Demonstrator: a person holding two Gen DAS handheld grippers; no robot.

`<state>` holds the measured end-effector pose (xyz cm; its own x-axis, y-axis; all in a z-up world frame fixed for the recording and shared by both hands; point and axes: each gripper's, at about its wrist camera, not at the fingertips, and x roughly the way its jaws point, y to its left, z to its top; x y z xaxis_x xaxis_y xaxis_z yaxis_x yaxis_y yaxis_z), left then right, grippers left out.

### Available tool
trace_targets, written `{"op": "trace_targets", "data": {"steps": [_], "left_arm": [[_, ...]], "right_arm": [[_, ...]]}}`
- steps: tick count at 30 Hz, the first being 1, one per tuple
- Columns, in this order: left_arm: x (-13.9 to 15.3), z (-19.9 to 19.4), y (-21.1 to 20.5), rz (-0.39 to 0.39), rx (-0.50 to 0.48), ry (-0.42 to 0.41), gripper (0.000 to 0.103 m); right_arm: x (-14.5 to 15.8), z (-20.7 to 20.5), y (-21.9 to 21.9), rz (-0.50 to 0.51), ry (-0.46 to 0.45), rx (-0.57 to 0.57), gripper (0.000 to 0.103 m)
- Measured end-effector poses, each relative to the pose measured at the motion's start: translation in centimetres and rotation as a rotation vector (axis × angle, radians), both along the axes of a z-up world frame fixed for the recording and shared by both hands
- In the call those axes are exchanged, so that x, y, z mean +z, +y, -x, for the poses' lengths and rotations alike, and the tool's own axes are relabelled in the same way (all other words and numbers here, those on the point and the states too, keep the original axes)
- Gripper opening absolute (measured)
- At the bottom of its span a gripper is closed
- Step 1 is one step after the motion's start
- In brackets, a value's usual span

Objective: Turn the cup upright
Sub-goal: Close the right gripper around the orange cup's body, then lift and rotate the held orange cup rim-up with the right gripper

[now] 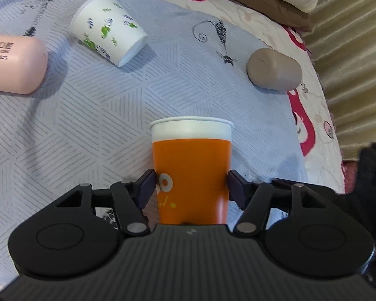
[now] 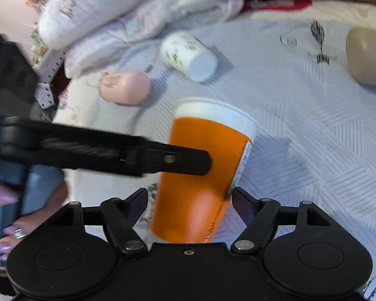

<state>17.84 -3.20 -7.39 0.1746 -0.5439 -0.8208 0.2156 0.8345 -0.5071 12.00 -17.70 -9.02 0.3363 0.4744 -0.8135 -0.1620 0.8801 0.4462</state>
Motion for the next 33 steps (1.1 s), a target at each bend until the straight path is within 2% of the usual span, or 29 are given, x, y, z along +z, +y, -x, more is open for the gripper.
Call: {"op": "trace_targets", "data": {"steps": [3,8,12,13,17,20,24,27,30,33], "left_arm": [[0.0,-0.1,-0.2,-0.001,-0.009,-0.003,0.061],[-0.4,-0.4,-0.4,0.013,-0.022,-0.004,0.063],[0.6,0.5,-0.8,-0.005,-0.078,-0.075,0.063],[1.2,1.0,-1.1,-0.016,-0.094,-0.118,0.063],[3.3,2.4,-1.8,-0.041,-0.125,-0.263,0.062],[4.4,3.0,-1.9,-0.047,-0.137,-0.342,0.062],[5.6,3.6,-1.8,-0.036,-0.131,-0.427,0.062],[6.4,4.1,-1.9,-0.026,-0.126,-0.486,0.062],[6.4,4.3,-1.9,-0.013,-0.109,-0.502,0.062],[5.8,3.9,-1.2,0.020,-0.070,-0.470,0.062]], "right_arm": [[-1.3,-0.3,-0.4,-0.033,0.027,-0.023,0.080],[-1.5,0.3,-0.5,-0.019,-0.031,-0.022,0.078],[-1.4,1.2,-0.4,0.004,-0.072,-0.012,0.078],[-1.2,1.4,-0.4,0.012,-0.088,-0.008,0.078],[0.0,2.1,0.0,0.066,-0.192,0.001,0.078],[0.7,2.6,0.8,0.131,-0.284,0.005,0.077],[1.0,3.6,2.3,0.277,-0.452,0.027,0.077],[1.2,4.0,3.0,0.382,-0.566,0.002,0.077],[0.9,3.9,3.5,0.459,-0.658,-0.010,0.077],[0.5,3.4,3.5,0.453,-0.668,-0.021,0.077]]}}
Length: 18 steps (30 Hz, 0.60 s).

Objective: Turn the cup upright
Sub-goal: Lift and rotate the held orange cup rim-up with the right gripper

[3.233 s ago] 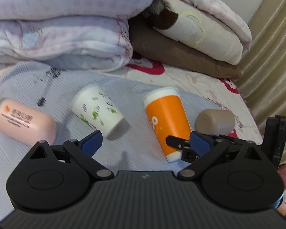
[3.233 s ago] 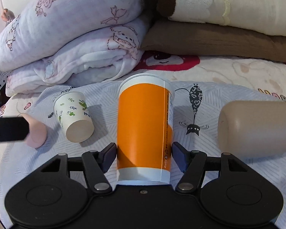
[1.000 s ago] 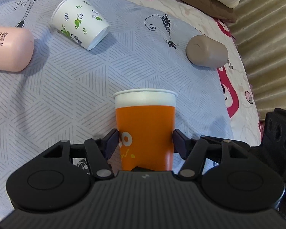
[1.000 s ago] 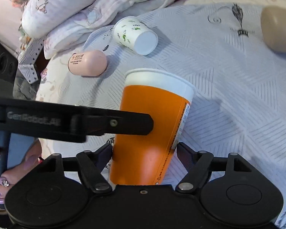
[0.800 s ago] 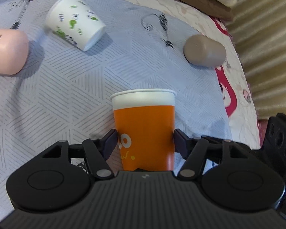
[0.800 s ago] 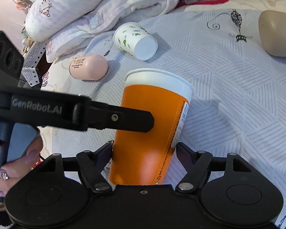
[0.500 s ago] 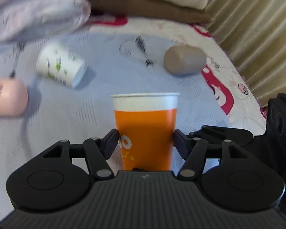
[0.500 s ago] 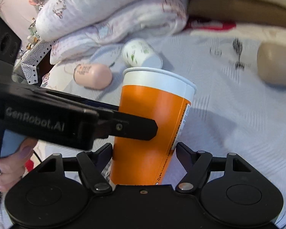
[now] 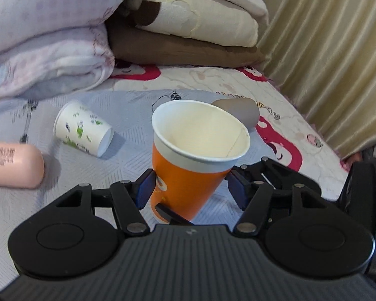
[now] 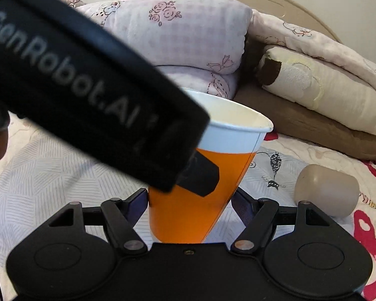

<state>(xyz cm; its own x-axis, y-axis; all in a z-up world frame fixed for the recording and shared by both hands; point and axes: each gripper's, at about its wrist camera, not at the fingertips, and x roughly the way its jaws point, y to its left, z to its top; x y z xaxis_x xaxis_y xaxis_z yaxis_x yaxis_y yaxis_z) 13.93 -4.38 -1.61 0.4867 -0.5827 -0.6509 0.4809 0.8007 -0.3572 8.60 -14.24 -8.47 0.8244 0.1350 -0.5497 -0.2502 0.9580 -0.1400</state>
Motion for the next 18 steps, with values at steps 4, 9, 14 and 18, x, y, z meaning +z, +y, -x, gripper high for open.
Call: {"op": "trace_targets", "data": {"steps": [4,9,14,18], "left_arm": [[-0.6,0.0,0.6,0.033,0.039,-0.004,0.062],[-0.9,0.8,-0.1,-0.018,0.030,-0.074,0.062],[-1.5,0.9,-0.4,-0.055,0.013,-0.039,0.062],[-1.8,1.1,-0.1,-0.052,0.018,0.000,0.062]], "right_arm": [[-0.7,0.0,0.0,0.010,-0.037,-0.001,0.078],[-1.2,-0.6,-0.2,0.009,-0.093,-0.012,0.078],[-2.1,-1.1,-0.6,0.004,-0.076,-0.019,0.078],[-2.6,-1.4,-0.5,0.041,-0.071,-0.008,0.078]]}}
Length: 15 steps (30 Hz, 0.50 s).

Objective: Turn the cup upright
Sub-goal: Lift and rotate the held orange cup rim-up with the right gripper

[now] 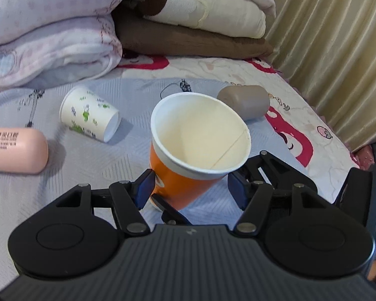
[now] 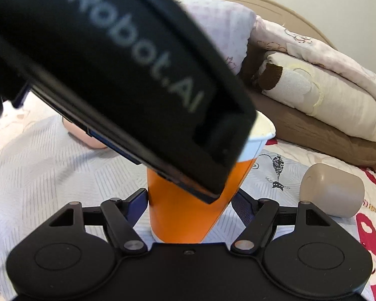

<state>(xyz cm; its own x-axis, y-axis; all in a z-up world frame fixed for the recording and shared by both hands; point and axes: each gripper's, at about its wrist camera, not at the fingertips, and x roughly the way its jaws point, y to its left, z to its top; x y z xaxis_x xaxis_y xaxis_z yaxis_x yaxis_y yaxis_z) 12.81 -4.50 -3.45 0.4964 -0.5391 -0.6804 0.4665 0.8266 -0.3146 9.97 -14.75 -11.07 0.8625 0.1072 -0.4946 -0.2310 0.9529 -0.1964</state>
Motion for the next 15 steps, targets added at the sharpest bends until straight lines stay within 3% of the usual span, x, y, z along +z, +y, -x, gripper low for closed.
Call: {"op": "trace_targets", "data": {"steps": [7,11,15], "left_arm": [[-0.3,0.0,0.5,0.038,0.009,0.046,0.062],[0.5,0.8,0.4,-0.036,0.001,-0.015,0.066],[0.4,1.3,0.5,-0.044,-0.020,0.021,0.067]], "right_arm": [[0.2,-0.8,-0.6,0.027,0.015,0.008,0.079],[1.2,-0.7,0.8,-0.006,0.062,0.006,0.085],[2.1,-1.5,1.0,-0.071,0.109,-0.002,0.091]]}}
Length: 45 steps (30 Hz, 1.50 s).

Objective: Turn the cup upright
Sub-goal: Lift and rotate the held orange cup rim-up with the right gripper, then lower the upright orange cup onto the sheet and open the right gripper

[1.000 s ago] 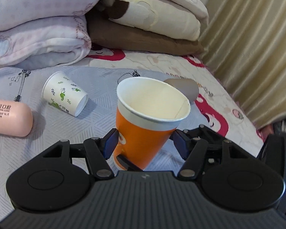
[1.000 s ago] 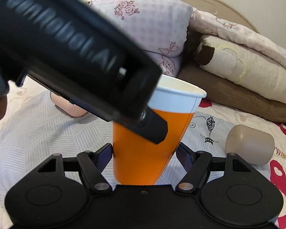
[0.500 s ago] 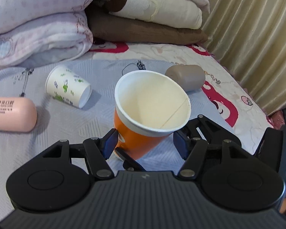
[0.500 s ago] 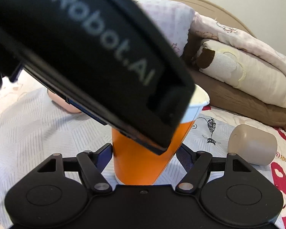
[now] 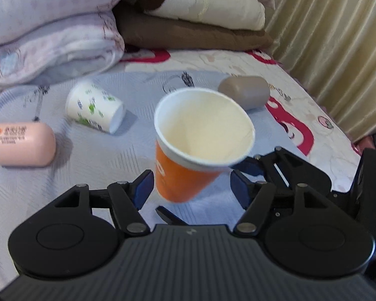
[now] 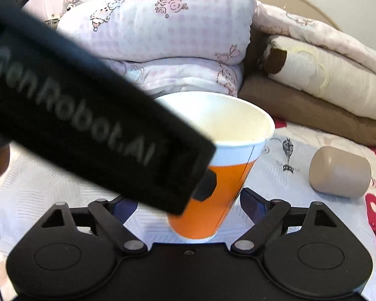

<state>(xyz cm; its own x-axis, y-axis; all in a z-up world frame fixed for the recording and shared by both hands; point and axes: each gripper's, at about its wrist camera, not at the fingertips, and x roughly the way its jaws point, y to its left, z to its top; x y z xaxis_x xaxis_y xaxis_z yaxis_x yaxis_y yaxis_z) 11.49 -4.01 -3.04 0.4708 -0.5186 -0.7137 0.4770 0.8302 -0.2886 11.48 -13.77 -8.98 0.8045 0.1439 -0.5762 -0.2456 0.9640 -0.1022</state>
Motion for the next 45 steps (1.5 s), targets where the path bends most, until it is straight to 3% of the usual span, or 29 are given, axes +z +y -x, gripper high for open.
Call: {"op": "trace_targets", "data": {"steps": [10,14,19,24,27,35,39,42,45], "left_arm": [[1.9,2.8,2.7,0.038,0.058,0.002,0.067],[3.9,5.2,3.9,0.004,0.147,-0.027,0.067],[7.1,7.7,5.7,0.008,0.217,-0.045,0.069],[9.8,10.2,6.4,-0.050,0.283,-0.086,0.072],[10.6,11.5,6.1,-0.093,0.307,-0.105,0.073],[11.4,14.3,6.1,-0.108,0.324,-0.092,0.076],[11.7,15.2,6.4,-0.145,0.351,-0.106,0.083],[11.9,15.6,6.5,-0.162,0.374,-0.113,0.098],[11.8,15.6,6.6,-0.169,0.384,-0.106,0.099]], "right_arm": [[2.1,-0.1,-0.8,-0.026,0.072,-0.081,0.092],[2.7,2.1,-1.6,-0.041,0.131,-0.123,0.092],[6.2,6.6,-1.9,-0.053,0.052,-0.172,0.092],[9.4,9.9,-3.0,-0.068,0.034,-0.208,0.093],[10.5,11.2,-3.2,-0.069,0.033,-0.224,0.093],[12.9,14.6,-2.7,-0.066,0.024,-0.260,0.094],[14.0,15.3,-2.3,-0.065,0.018,-0.269,0.096],[14.4,15.5,-2.0,-0.065,0.028,-0.304,0.102],[14.2,15.3,-1.7,-0.049,0.066,-0.333,0.102]]}}
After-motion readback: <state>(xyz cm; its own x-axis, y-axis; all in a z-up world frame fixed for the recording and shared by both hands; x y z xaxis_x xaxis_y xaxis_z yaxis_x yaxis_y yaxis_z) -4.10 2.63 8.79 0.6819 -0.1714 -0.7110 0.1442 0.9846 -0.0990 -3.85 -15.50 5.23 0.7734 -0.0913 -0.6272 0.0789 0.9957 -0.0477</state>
